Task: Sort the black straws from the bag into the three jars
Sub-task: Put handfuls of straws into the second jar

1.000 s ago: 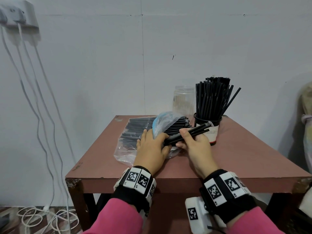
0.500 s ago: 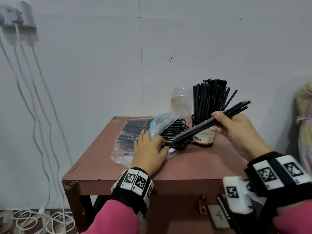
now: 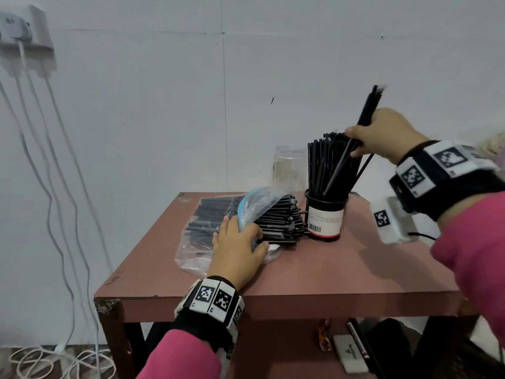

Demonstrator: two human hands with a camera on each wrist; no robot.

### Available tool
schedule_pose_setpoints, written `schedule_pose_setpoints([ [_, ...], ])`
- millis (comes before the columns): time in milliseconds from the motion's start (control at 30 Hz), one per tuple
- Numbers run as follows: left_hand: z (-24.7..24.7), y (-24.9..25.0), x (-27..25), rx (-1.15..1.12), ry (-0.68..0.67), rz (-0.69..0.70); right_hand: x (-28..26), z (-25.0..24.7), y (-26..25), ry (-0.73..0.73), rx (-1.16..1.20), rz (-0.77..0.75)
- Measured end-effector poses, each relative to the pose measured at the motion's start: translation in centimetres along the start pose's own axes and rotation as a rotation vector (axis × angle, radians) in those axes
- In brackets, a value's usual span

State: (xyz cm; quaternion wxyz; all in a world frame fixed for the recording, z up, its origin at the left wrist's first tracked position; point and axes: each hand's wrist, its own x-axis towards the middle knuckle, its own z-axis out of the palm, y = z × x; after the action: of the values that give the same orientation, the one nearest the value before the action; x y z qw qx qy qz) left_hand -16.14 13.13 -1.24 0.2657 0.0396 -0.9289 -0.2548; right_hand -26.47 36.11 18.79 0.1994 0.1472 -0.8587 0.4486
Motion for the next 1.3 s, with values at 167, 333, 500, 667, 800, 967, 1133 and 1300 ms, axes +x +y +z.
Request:
schedule_pose_setpoints([
  [167,0.1,-0.1,0.0,0.005,-0.008,-0.001,-1.0,3.8,0.9,-0.081,-0.258,0.081],
  [333,0.1,-0.2,0.1,0.009,-0.007,0.007,-2.6,6.4,2.9,-0.047,-0.220,0.095],
  [500,0.2,-0.3,0.2,0.002,-0.002,0.007,-2.8,6.4,3.6,0.061,-0.045,0.013],
  [667,0.2,-0.3,0.2,-0.002,0.003,0.012,-2.9,6.3,3.9,0.173,0.056,-0.078],
  [800,0.2,-0.2,0.1,-0.003,-0.003,0.009,-4.0,6.2,3.8,0.155,0.101,-0.049],
  [967,0.1,-0.1,0.1,-0.014,-0.002,0.000,-8.6,7.7,3.3,0.048,0.153,-0.027],
  [1133,0.0,0.0,0.0,-0.017,0.004,0.000,-12.8,12.4,5.6,-0.254,0.035,0.057],
  [1300,0.0,0.0,0.0,-0.025,-0.008,-0.002,-14.2,15.2,6.5,-0.197,0.113,-0.020],
])
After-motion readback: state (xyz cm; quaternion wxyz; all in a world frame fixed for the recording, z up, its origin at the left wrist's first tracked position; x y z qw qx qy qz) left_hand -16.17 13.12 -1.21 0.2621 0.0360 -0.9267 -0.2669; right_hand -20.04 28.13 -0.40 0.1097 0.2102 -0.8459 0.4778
